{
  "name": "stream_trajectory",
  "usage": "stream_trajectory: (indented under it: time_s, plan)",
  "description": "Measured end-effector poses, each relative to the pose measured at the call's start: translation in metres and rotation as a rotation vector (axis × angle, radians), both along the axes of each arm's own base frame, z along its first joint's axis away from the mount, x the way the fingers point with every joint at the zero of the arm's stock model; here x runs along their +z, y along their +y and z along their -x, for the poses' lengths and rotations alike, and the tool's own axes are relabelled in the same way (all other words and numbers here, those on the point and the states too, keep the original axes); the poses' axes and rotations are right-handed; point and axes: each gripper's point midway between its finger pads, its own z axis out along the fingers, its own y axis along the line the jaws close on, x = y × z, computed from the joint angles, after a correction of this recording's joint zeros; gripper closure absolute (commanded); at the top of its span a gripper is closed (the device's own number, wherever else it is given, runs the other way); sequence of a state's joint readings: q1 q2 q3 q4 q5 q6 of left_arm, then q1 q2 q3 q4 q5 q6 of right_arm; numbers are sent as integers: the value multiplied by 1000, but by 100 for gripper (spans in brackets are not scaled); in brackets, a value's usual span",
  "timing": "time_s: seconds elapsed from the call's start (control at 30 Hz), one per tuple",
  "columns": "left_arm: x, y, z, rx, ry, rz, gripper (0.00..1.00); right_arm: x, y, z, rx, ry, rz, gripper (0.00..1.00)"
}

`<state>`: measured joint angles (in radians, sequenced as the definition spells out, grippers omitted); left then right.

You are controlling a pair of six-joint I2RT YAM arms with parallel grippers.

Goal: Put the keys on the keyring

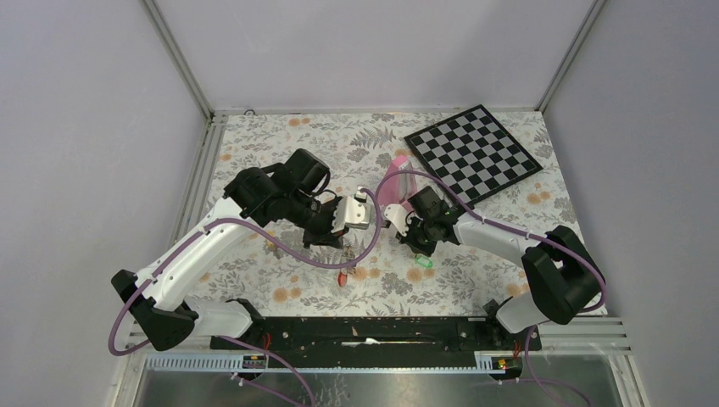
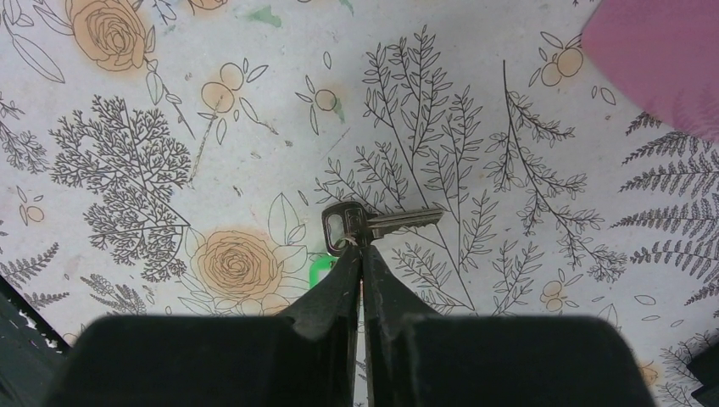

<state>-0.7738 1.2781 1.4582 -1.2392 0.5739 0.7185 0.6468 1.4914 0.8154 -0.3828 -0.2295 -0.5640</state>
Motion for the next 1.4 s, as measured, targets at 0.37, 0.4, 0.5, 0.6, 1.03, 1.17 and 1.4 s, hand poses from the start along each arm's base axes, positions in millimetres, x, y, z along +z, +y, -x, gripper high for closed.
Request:
stream_trajectory:
  time_s: [0.37, 0.4, 0.5, 0.6, 1.03, 1.17, 1.4]
  plan:
    - [0, -1, -1, 0, -3, 3, 100, 0, 1, 2, 5, 8, -9, 83]
    - [0, -1, -1, 0, -3, 3, 100, 0, 2, 2, 6, 10, -12, 83]
    - [0, -1, -1, 0, -3, 3, 100, 0, 2, 2, 7, 12, -13, 81]
    - [1, -1, -1, 0, -4, 4, 100, 0, 2, 2, 7, 11, -13, 78]
    - [1, -1, -1, 0, -5, 5, 100, -1, -1, 2, -2, 14, -6, 71]
    - [1, -1, -1, 0, -5, 5, 100, -5, -5, 6, -5, 28, 4, 71]
    - [1, -1, -1, 0, -5, 5, 100, -7, -8, 9, -7, 41, 14, 72]
